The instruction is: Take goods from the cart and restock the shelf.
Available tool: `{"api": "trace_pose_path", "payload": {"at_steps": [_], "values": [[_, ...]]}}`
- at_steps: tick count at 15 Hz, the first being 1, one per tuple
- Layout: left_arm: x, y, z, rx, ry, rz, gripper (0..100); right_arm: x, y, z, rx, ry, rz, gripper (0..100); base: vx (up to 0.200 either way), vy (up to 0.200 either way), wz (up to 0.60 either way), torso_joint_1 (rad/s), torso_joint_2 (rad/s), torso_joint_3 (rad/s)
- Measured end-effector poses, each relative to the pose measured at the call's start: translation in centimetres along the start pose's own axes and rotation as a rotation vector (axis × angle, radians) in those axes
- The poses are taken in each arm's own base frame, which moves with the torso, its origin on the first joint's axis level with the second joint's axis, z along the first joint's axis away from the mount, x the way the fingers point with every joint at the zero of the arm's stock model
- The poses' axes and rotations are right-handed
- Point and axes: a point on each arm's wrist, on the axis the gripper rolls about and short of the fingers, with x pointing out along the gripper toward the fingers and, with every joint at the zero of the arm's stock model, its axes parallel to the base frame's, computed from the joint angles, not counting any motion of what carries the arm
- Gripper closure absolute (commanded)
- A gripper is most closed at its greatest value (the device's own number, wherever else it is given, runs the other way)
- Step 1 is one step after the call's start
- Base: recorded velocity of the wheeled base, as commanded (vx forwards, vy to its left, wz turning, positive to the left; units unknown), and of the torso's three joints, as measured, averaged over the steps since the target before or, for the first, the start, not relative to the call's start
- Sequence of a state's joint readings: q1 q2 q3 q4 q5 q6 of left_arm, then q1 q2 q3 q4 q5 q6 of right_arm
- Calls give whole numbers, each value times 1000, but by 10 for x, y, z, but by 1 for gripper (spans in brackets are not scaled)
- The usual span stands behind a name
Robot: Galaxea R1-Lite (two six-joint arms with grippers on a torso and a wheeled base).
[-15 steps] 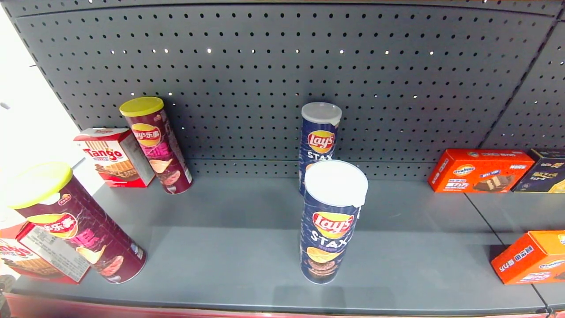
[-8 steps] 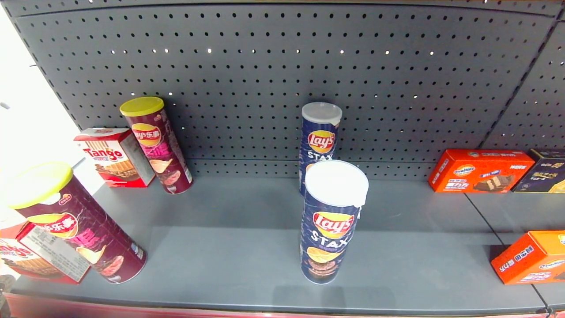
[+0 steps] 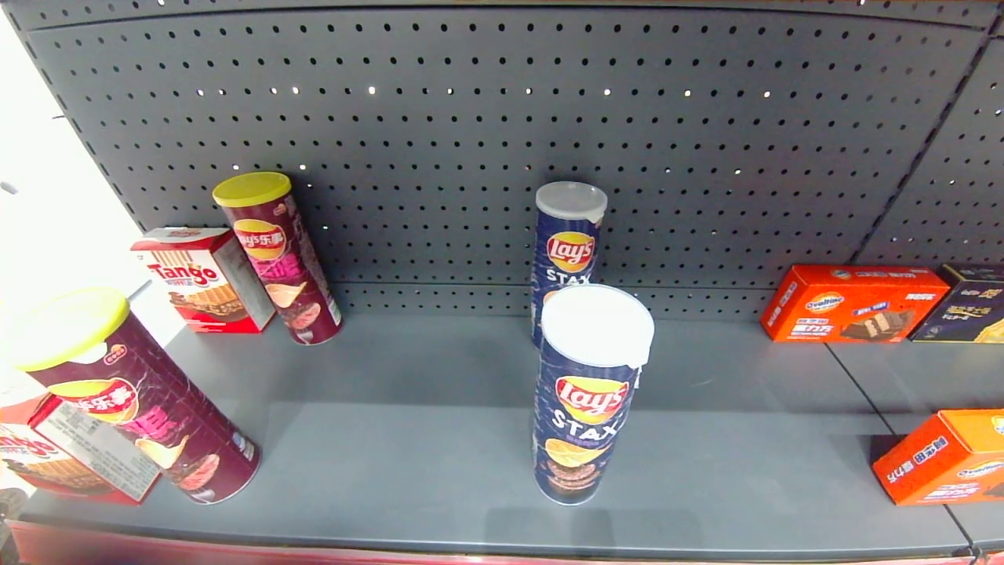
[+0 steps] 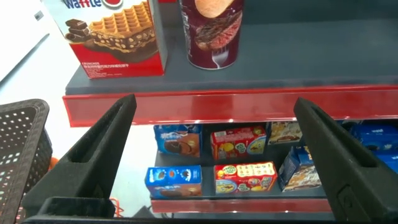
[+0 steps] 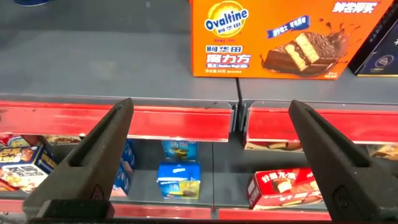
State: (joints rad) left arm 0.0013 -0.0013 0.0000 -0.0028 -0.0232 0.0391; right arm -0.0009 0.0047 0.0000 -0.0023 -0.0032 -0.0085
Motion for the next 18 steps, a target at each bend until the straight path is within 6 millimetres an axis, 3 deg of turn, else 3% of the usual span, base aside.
{"api": "trace_pose_path", "payload": {"at_steps": [16, 18], "values": [[0, 0, 0, -19, 0, 6, 0, 0, 0, 0, 5, -3, -1, 0, 0, 0, 0, 0, 0, 0], [0, 0, 0, -20, 0, 6, 0, 0, 0, 0, 5, -3, 0, 0, 0, 0, -600, 0, 0, 5]]}}
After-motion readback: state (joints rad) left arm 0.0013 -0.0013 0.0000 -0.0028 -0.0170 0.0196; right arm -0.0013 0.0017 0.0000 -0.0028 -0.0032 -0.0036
